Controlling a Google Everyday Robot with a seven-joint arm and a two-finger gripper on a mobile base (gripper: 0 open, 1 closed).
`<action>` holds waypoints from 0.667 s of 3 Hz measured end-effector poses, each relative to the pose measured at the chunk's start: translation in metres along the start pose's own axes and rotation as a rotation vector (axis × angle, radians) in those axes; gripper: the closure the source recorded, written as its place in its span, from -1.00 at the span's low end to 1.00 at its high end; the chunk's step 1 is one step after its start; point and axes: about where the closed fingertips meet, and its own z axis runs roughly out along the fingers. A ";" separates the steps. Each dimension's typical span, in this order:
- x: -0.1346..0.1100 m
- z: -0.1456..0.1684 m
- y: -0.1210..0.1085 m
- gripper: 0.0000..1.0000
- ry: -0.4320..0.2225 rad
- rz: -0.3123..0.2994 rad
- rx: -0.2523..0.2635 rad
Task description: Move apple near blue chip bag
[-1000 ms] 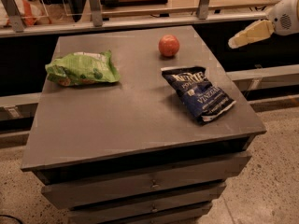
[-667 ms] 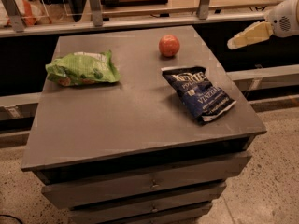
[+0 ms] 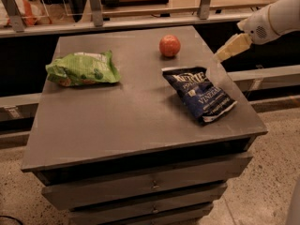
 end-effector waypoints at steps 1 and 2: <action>0.003 0.020 0.021 -1.00 -0.016 -0.128 -0.026; -0.003 0.057 0.033 -1.00 -0.078 -0.194 -0.008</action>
Offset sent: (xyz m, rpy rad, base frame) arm 0.0223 0.0823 -0.0635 -0.0410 -0.2576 0.1818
